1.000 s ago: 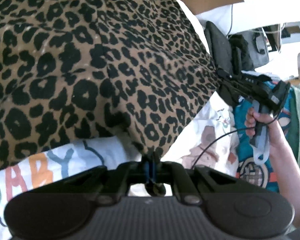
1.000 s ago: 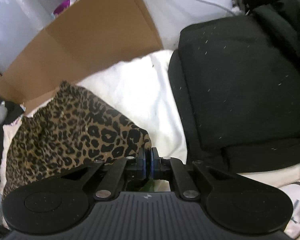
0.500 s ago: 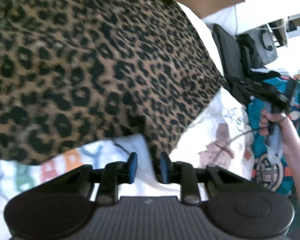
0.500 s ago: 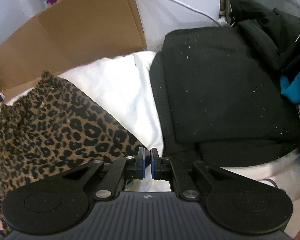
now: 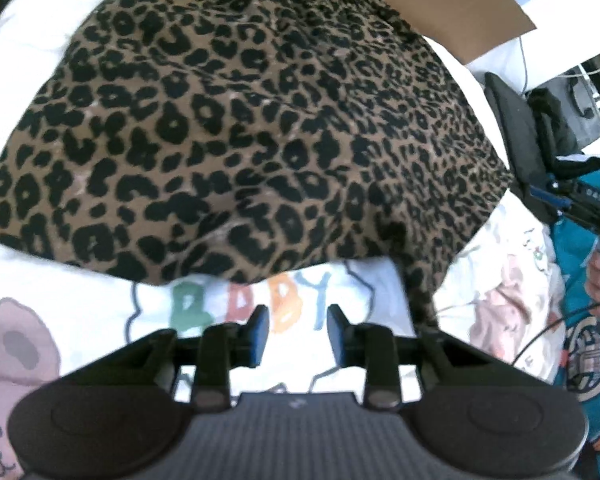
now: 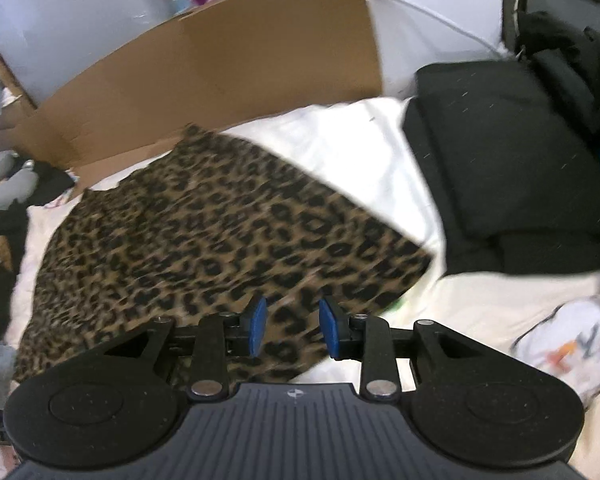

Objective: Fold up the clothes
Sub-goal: 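Open both grippers and release the leopard garment onto the sheet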

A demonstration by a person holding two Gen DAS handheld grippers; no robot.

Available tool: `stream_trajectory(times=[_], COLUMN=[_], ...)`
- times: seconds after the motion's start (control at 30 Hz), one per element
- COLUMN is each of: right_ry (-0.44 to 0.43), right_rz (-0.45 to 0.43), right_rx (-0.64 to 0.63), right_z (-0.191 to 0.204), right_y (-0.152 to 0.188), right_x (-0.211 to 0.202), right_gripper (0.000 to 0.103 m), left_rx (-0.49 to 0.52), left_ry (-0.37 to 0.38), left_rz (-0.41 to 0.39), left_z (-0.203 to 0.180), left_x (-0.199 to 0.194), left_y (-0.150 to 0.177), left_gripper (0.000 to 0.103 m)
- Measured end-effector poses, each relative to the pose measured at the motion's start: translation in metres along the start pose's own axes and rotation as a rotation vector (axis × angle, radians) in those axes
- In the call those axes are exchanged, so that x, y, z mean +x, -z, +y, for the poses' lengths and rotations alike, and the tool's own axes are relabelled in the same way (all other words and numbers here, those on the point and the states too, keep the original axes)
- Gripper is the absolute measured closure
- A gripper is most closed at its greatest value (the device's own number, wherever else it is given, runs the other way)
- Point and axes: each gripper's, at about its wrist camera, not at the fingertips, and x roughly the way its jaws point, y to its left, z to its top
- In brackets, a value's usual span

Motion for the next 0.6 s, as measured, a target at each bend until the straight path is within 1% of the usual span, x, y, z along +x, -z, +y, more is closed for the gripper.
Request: stream_trajectory(times=[0.03,0.13,0.23,0.3,0.4,0.47,0.6], right_ry=[-0.019,-0.07,-0.125,-0.151,-0.184,-0.214,-0.267], right_rz=[-0.002,0.016,0.06,0.085,0.115,0.137,0.166], right_rx=[0.004,0.001,-0.058,-0.115,-0.125,-0.13,-0.196], right_z=[0.005,0.022,0.043,0.058,0.074,0.084,0.104], right_y=[0.004,0.015,0.026,0.034,0.046,0.053,0.069], right_x=[0.0,0.003,0.006,0.011,0.02,0.024,0.026], right_gripper=[0.064,0.064,0.064,0.064,0.064,0.064,0.064], left_rx=[-0.008,-0.011,0.0,-0.016,-0.03,-0.004,0.049], left_ry=[-0.011,-0.038,-0.043,-0.052,-0.063,-0.068,-0.065], left_rz=[-0.003,0.004,-0.01,-0.022,-0.039,-0.057,-0.083], left_z=[0.003,0.01,0.013,0.017,0.021,0.021,0.02], left_x=[0.002,0.008,0.01,0.011,0.01,0.008,0.005], left_y=[0.001,0.006,0.008,0.009,0.007,0.006,0.004], left_gripper=[0.067,0.067,0.067,0.067,0.067,0.067,0.067])
